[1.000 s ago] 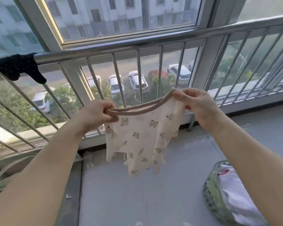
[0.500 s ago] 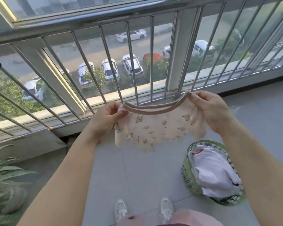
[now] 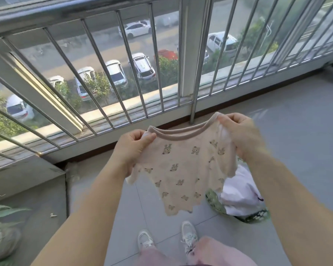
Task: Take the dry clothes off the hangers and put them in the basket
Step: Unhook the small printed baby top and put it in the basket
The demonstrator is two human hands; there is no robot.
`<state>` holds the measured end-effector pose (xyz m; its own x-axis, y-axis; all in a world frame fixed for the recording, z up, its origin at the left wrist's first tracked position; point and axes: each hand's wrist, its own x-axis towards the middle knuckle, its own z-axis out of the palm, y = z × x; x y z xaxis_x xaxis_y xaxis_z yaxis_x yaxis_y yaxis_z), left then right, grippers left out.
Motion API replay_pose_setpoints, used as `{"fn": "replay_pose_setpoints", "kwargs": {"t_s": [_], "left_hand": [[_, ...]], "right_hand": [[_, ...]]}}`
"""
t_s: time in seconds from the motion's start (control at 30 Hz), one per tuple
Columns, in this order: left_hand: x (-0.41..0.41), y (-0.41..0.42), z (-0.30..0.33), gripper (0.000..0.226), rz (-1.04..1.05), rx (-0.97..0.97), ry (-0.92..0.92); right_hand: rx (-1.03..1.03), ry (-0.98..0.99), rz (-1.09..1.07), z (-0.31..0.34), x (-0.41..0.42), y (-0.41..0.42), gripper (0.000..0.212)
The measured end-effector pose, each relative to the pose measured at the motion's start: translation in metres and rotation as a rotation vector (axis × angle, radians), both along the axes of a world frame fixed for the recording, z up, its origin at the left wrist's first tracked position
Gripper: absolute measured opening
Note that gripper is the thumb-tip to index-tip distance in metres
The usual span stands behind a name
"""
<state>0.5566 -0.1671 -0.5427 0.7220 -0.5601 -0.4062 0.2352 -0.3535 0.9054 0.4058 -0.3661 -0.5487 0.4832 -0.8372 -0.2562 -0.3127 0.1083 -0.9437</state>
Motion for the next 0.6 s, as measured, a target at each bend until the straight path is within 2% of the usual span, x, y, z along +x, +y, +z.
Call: {"fn": "replay_pose_setpoints", "kwargs": {"t_s": [0.1,0.23,0.4,0.6], "left_hand": [[-0.01,-0.014,-0.009,0.017,0.075,0.005,0.045],[-0.028,-0.032,-0.016,0.016,0.112,-0.015,0.056],[-0.049,-0.048,-0.011,0.012,0.053,-0.098,0.039],[-0.054,-0.053,-0.002,0.009,0.039,-0.149,0.053]], "right_hand": [[-0.064,0.049,-0.063,-0.006,0.008,0.02,0.021],[-0.074,-0.009,-0.004,-0.012,0.019,0.049,0.028],[-0.091,-0.123,0.161,-0.017,0.026,0.07,0.011],[-0.079,-0.168,0.261,-0.018,0.025,0.064,0.008]]}}
